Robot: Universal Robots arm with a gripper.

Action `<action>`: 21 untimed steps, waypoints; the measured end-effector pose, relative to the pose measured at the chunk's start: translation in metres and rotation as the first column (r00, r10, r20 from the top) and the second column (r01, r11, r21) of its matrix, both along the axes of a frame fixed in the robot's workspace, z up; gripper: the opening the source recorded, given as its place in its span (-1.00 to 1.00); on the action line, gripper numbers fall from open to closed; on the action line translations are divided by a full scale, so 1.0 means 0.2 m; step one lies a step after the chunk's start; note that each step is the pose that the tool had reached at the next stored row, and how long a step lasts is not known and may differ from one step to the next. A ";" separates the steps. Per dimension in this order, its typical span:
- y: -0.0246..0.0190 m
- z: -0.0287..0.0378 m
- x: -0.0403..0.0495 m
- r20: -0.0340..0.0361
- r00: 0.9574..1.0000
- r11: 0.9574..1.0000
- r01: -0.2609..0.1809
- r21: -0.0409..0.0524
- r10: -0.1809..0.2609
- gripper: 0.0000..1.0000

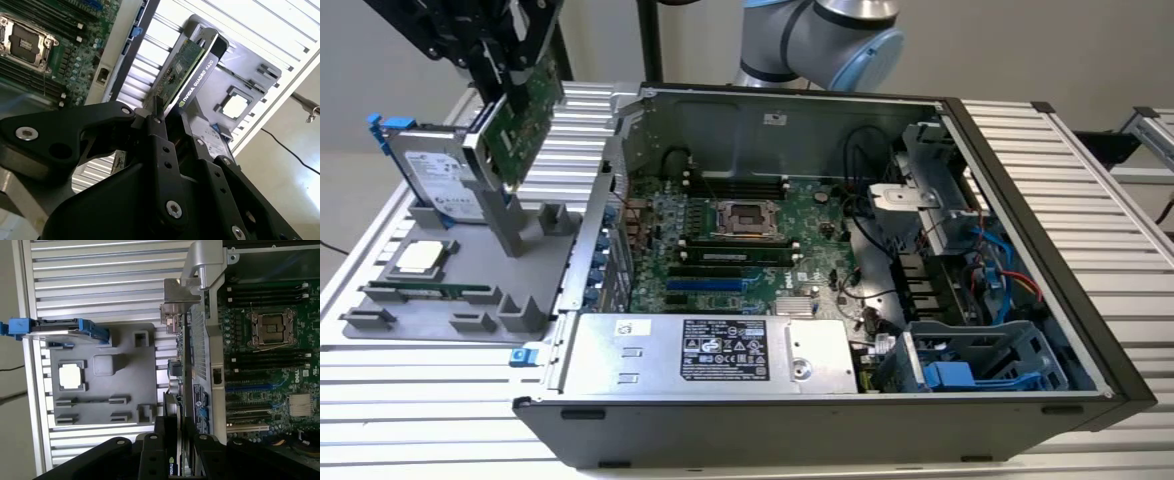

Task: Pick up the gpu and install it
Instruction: 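Pick up the gpu and move the gpu toward the slot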

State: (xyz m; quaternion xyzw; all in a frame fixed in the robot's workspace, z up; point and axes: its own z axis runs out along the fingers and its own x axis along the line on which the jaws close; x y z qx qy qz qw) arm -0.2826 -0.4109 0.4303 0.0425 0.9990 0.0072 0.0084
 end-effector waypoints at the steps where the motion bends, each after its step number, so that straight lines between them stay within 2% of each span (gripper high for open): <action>1: 0.000 0.000 0.004 0.000 1.000 1.000 0.000 0.000 0.000 -1.00; 21: 0.000 0.000 0.080 0.000 1.000 1.000 0.000 0.000 0.000 -1.00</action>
